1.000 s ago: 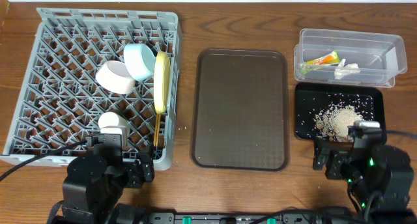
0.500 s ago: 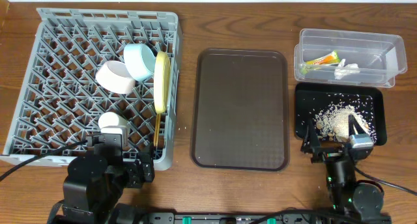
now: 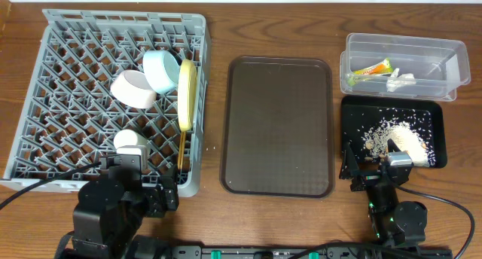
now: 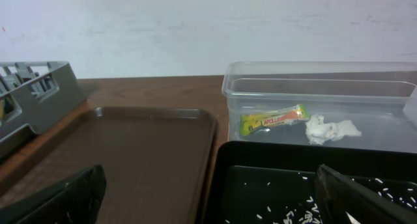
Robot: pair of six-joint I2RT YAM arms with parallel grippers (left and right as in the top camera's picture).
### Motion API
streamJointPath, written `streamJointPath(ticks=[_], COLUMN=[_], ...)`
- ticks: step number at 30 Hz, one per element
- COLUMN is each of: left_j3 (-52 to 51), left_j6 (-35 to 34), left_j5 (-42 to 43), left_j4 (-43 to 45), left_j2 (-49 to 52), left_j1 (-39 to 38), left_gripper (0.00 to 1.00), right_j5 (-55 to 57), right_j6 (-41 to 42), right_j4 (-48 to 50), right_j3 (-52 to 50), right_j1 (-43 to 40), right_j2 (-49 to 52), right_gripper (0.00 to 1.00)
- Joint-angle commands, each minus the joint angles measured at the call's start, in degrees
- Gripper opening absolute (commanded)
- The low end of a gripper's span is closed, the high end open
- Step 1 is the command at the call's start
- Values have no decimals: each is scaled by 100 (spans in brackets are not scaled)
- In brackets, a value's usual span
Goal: Sort waste into correct bins and load items into the dishwasher
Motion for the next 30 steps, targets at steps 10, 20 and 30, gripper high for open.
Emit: streamJointPath(ticks=[10,20,30], left_j3=[-15,-15,-953], left_j6=[52,52,116], left_j5=[-50,-50,-13], left_j4=[7,7,461], left_j2=[7,7,-511], left_j1=[-9,-9,625], left_gripper=[91,91,91], right_j5=[55,55,55], right_j6=[-55,-55,-55], right_j4=[-33,-33,-31], right_j3=[-4,-4,-4], right_j1=[44,44,44], right_j2=[-9,-9,-9], right_gripper=[99,99,99])
